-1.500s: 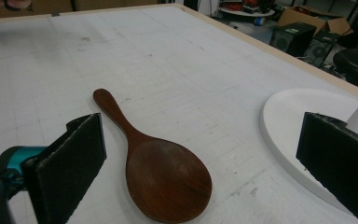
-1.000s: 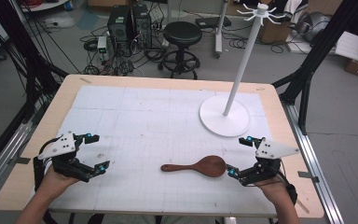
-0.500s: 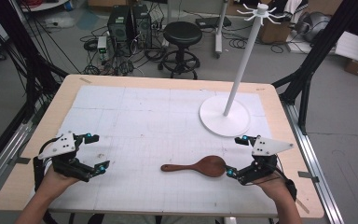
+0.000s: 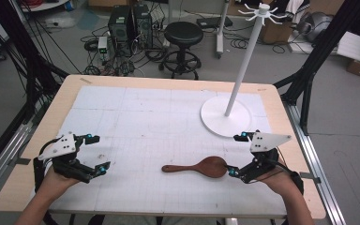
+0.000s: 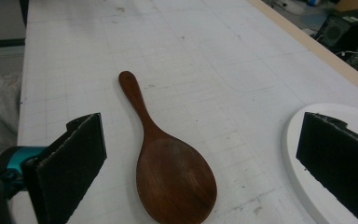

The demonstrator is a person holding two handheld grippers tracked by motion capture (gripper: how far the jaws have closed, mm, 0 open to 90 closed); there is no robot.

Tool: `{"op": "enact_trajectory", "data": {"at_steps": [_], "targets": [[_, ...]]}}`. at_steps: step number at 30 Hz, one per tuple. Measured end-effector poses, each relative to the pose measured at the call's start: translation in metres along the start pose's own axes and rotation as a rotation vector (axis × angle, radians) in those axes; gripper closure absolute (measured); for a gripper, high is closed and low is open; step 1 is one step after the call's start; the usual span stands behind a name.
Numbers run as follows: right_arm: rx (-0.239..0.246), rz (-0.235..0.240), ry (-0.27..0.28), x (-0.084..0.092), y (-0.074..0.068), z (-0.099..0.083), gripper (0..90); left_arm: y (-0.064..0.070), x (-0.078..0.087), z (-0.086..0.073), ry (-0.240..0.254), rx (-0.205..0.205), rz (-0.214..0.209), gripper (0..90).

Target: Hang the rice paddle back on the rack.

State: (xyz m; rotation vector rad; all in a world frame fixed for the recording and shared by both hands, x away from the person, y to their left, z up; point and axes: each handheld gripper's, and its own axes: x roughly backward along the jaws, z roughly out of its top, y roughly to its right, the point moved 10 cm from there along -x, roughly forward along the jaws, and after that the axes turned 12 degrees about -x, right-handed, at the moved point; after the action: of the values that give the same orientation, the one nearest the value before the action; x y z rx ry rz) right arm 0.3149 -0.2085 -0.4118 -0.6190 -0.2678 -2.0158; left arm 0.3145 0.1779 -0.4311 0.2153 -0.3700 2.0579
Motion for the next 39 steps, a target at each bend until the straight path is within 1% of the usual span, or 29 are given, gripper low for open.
{"op": "enact_trajectory", "data": {"at_steps": [1,2,4,7,10,12,13,15,16,17,18,19,20,22,27,28,29,31,32,33,34,39], "targets": [[0.0,0.0,0.0,0.0,0.0,0.0,0.4,0.0,0.0,0.0,0.0,0.0,0.0,1.7],[0.013,0.01,-0.015,-0.001,-0.001,0.001,0.4,0.0,0.0,0.0,-0.001,-0.001,0.0,1.7],[0.015,0.016,-0.02,-0.002,-0.001,0.002,0.4,0.001,0.0,0.0,-0.001,-0.004,-0.007,1.7],[0.018,0.024,-0.036,-0.004,-0.001,0.003,0.4,0.001,0.0,0.0,-0.001,-0.003,-0.006,1.7],[0.015,0.051,-0.048,-0.008,-0.001,0.004,0.4,0.001,0.0,0.0,-0.002,-0.004,-0.005,1.7],[0.019,0.056,-0.053,-0.009,-0.001,0.003,0.4,0.001,0.0,0.0,-0.003,-0.004,-0.003,1.7],[0.017,0.074,-0.065,-0.011,-0.002,0.002,0.4,0.0,0.0,0.0,-0.003,-0.004,-0.004,1.7],[0.023,0.079,-0.066,-0.012,-0.001,0.003,0.4,0.0,0.0,-0.001,-0.006,-0.005,-0.003,1.7],[0.024,0.091,-0.079,-0.012,-0.001,0.002,0.4,0.0,0.0,-0.001,-0.006,-0.004,-0.002,1.7],[0.024,0.091,-0.079,-0.012,-0.001,0.002,0.4,0.001,0.0,-0.001,-0.006,-0.005,-0.003,1.7],[0.017,0.11,-0.092,-0.012,-0.003,0.001,0.4,0.001,0.0,-0.001,-0.005,-0.004,-0.004,1.7],[0.019,0.116,-0.097,-0.012,-0.002,0.001,0.4,0.001,0.0,-0.001,-0.005,-0.004,-0.004,1.7],[0.019,0.116,-0.097,-0.012,-0.002,0.001,0.4,0.001,0.0,-0.001,-0.005,-0.004,-0.004,1.7],[0.028,0.116,-0.129,-0.011,-0.001,0.0,0.4,0.001,0.0,-0.001,-0.008,-0.003,-0.008,1.7],[0.035,0.124,-0.141,-0.01,0.0,0.005,0.4,0.001,0.0,-0.001,-0.008,-0.004,-0.005,1.7],[0.04,0.124,-0.159,-0.011,0.0,0.005,0.4,0.002,0.0,-0.001,-0.007,-0.003,-0.007,1.7],[0.04,0.124,-0.159,-0.011,0.0,0.005,0.4,0.002,0.0,-0.001,-0.006,-0.001,-0.007,1.7],[0.045,0.132,-0.169,-0.013,0.001,0.005,0.4,0.002,0.0,-0.001,-0.008,-0.003,-0.007,1.7],[0.051,0.138,-0.183,-0.014,0.001,0.006,0.4,0.002,0.0,-0.001,-0.009,-0.003,-0.007,1.7],[0.051,0.138,-0.183,-0.014,0.001,0.006,0.4,0.002,0.0,-0.001,-0.009,-0.003,-0.007,1.7],[0.057,0.142,-0.199,-0.016,0.001,0.008,0.4,0.002,0.0,-0.001,-0.01,-0.006,-0.006,1.7],[0.059,0.148,-0.215,-0.02,0.002,0.009,0.4,0.003,-0.001,-0.001,-0.013,-0.007,-0.008,1.7]]}}
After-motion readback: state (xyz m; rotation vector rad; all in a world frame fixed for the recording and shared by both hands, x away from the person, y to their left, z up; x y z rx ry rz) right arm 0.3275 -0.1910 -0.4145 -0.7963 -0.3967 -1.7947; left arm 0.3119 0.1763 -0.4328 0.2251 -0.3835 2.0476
